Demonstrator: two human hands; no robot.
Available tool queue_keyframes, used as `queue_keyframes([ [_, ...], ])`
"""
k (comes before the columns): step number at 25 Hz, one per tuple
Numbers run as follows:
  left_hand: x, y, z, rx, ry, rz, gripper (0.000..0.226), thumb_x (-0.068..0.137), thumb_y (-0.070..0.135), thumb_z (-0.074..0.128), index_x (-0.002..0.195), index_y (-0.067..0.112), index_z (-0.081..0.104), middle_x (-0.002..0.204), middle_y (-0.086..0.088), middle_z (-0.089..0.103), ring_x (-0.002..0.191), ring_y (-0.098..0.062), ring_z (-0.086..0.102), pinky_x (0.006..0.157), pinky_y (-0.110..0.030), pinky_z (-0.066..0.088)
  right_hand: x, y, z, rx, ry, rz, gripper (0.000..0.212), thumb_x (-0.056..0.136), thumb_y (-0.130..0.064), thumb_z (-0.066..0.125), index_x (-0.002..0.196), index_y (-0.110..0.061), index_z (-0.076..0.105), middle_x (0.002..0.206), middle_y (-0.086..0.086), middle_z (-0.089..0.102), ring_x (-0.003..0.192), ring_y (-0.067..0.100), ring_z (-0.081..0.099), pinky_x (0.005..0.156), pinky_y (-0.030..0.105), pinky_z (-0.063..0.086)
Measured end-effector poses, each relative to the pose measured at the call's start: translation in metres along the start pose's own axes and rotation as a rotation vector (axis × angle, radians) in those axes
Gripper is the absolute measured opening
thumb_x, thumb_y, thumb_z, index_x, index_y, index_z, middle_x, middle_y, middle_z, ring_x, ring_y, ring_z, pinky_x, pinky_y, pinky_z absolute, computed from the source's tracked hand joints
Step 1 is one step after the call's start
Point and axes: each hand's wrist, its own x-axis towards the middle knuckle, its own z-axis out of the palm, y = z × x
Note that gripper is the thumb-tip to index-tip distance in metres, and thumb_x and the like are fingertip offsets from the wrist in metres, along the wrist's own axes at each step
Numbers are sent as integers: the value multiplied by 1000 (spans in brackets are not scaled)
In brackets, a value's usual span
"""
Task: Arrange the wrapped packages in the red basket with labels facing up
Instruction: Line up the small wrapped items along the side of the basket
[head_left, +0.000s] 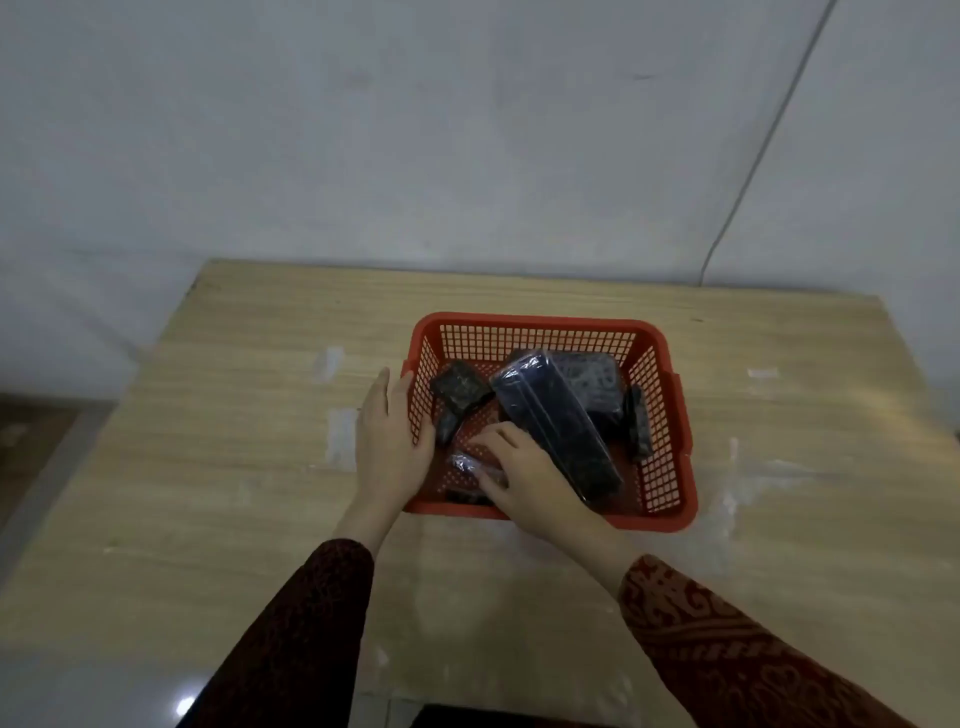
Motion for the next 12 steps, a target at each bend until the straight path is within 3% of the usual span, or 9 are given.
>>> queue_keyframes([
  [2, 15, -6, 3, -75, -30, -44, 61, 91, 18, 54, 147, 11, 30, 155, -17, 28, 142, -31, 28, 112, -45, 31, 22, 0, 14, 2, -21, 65, 39, 90, -18, 58, 127, -11, 52, 132, 8, 49, 123, 24, 46, 107, 36, 41],
  [5, 21, -10, 11, -282, -99, -49, 64, 94, 15, 50, 151, 18, 21, 151, -6, 37, 135, -17, 39, 104, -22, 34, 52, 0, 33, -115, -61, 153, 51, 91, -12, 54, 140, -10, 38, 152, 15, 29, 143, 33, 21, 120, 43, 18],
  [7, 22, -17, 15, -395, -130, -59, 64, 96, 15, 47, 152, 22, 18, 151, 3, 38, 133, -6, 41, 103, -13, 31, 74, 2, 45, -152, -62, 232, 57, 93, -11, 50, 146, -11, 28, 157, 17, 17, 147, 36, 8, 121, 47, 11],
  [10, 23, -24, 17, -467, -157, -61, 65, 96, 18, 46, 152, 26, 15, 150, 15, 33, 130, 15, 32, 103, -3, 26, 98, 3, 53, -202, -50, 357, 58, 95, -17, 47, 147, -11, 22, 157, 21, 14, 146, 37, 9, 119, 46, 12],
  [12, 24, -27, 19, -476, -171, -64, 67, 95, 19, 46, 153, 26, 13, 153, 12, 31, 134, 11, 31, 108, -9, 28, 108, 4, 54, -263, -57, 405, 58, 94, -21, 48, 146, -11, 25, 153, 20, 24, 142, 37, 21, 118, 46, 19],
])
